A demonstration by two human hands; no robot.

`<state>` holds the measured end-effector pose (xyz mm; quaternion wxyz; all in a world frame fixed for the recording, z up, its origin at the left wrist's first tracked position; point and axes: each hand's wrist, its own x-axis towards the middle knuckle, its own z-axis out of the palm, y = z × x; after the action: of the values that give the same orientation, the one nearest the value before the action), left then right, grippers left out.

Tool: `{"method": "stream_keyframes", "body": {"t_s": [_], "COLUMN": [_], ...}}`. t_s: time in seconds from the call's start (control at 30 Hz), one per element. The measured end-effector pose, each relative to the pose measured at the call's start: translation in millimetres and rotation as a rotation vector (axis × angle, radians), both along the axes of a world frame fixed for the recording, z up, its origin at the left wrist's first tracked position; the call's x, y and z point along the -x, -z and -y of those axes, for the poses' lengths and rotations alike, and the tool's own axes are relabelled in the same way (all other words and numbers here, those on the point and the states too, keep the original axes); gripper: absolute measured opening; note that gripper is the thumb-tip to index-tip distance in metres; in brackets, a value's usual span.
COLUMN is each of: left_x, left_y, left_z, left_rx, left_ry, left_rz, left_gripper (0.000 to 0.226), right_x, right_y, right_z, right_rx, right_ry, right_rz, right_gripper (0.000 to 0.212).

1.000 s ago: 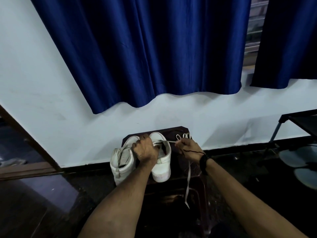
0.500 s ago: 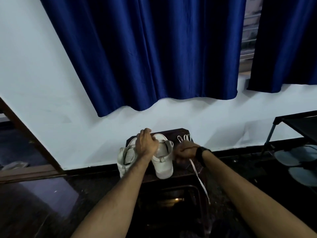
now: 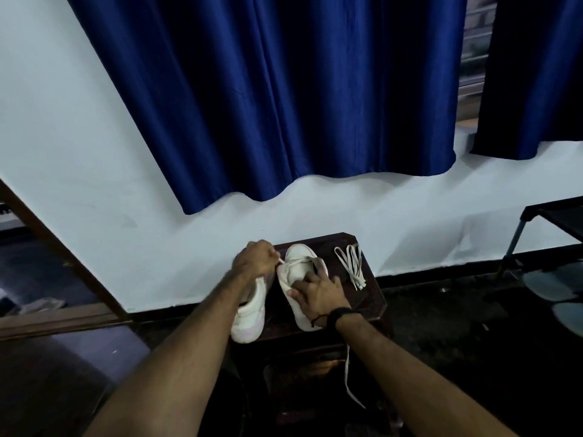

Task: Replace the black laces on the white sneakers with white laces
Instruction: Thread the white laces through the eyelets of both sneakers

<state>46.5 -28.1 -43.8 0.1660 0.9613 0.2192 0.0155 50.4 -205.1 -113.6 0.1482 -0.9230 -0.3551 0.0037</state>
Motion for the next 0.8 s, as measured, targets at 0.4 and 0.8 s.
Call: {"method": "stream_keyframes", "body": {"t_s": [0.4, 0.8], "left_x": [26.1, 57.2], "left_y": [-118.9, -109.4], "left_z": [13.0, 46.4], "left_rx": [1.045, 1.615], "left_ry": [-0.209, -0.288], "left_rz": [0.049, 0.280], "left_gripper": [0.030, 0.018], "right_x": [22.2, 44.5], "right_y": [-23.1, -70.7], "right_z": [-31.9, -23.1], "right_rx": [-0.517, -0.973], "right_ry": [0.128, 0.221], "right_rz": [-0.152, -0.414], "right_gripper": [0.059, 0.060]}}
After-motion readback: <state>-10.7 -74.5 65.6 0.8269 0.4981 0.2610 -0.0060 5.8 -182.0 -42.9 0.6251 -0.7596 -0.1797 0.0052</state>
